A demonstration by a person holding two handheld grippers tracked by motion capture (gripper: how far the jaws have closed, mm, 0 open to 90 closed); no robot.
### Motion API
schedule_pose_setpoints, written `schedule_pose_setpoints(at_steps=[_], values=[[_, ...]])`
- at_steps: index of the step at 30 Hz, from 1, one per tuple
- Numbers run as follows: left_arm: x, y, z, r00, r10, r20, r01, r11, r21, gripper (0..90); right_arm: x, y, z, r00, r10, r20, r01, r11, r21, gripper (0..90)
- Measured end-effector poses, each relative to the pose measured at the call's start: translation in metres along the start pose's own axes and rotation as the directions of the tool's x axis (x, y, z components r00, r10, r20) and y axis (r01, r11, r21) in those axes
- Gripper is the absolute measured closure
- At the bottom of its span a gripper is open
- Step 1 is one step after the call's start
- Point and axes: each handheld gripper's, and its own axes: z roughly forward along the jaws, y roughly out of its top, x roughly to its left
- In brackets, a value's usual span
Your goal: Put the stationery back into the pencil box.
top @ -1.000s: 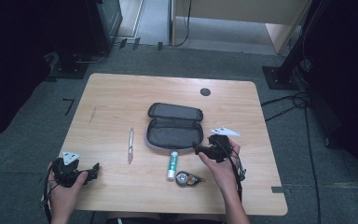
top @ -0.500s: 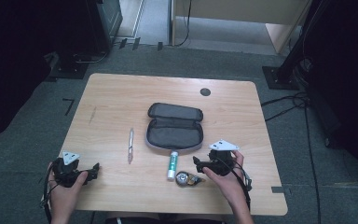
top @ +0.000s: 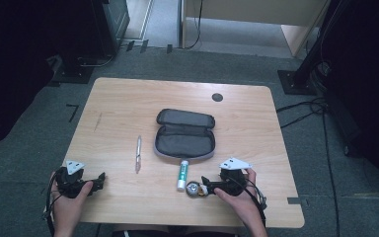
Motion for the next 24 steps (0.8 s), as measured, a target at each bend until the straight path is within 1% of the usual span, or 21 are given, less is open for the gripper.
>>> schedule_pose_setpoints(at_steps=[1,2,5,6,7,9,10,13,14,16,17,18,19,23,24], values=[[0.000,0.000,0.000,1.0000,0.000,0.000,0.000,1.0000,0.000,0.0,0.001,-0.002,0.002,0.9998,-0.014,-0.016,0.014,1.000,0.001,14.0],[0.000,0.000,0.000,1.0000,0.000,0.000,0.000,1.0000,0.000,0.0,0.001,-0.002,0.002,0.9998,-0.014,-0.016,0.014,1.000,0.001,14.0],[0.000,0.000,0.000,1.0000,0.000,0.000,0.000,1.0000,0.000,0.0,0.004,-0.006,0.004,0.9984,-0.022,-0.051,0.022,1.000,0.005,14.0],[0.000,0.000,0.000,1.0000,0.001,0.000,-0.001,1.0000,0.001,0.0,0.006,-0.008,0.006,0.9962,-0.038,-0.078,0.039,0.999,0.006,14.0],[0.000,0.000,0.000,1.0000,0.001,0.000,-0.001,1.0000,0.001,0.0,0.006,-0.008,0.006,0.9962,-0.038,-0.078,0.039,0.999,0.006,14.0],[0.000,0.000,0.000,1.0000,0.001,0.000,-0.001,1.0000,0.001,0.0,0.008,-0.011,0.008,0.9939,-0.049,-0.099,0.049,0.999,0.004,14.0],[0.000,0.000,0.000,1.0000,0.001,0.000,-0.001,1.0000,0.001,0.0,0.010,-0.013,0.010,0.9912,-0.066,-0.114,0.067,0.998,0.004,14.0],[0.000,0.000,0.000,1.0000,0.001,0.000,-0.001,1.0000,0.001,0.0,0.011,-0.015,0.012,0.9889,-0.084,-0.123,0.085,0.996,0.005,14.1],[0.000,0.000,0.000,1.0000,0.000,0.000,0.000,1.0000,0.001,0.0,0.013,-0.016,0.013,0.9852,-0.104,-0.136,0.106,0.994,0.009,14.1],[0.000,0.000,0.000,1.0000,0.000,0.000,0.000,1.0000,0.000,0.0,0.015,-0.017,0.015,0.9795,-0.129,-0.155,0.132,0.991,0.009,14.2],[0.000,0.000,0.000,1.0000,0.000,0.000,0.000,1.0000,0.000,0.0,0.016,-0.018,0.015,0.9770,-0.136,-0.165,0.140,0.990,0.014,14.7],[0.000,0.000,0.000,1.0000,0.000,0.000,0.000,1.0000,0.000,0.0,0.016,-0.018,0.015,0.9770,-0.136,-0.165,0.140,0.990,0.014,14.7],[0.000,0.000,0.000,1.0000,0.000,0.000,0.000,1.0000,0.000,0.0,0.019,-0.018,0.015,0.9692,-0.158,-0.189,0.163,0.987,0.010,14.8],[0.000,0.000,0.000,1.0000,0.001,0.000,-0.001,1.0000,0.001,0.0,0.024,-0.021,0.018,0.9572,-0.212,-0.197,0.219,0.976,0.014,18.4],[0.000,0.000,0.000,1.0000,0.000,0.000,0.000,1.0000,0.000,0.0,0.025,-0.022,0.018,0.9554,-0.220,-0.197,0.226,0.974,0.010,21.4]])
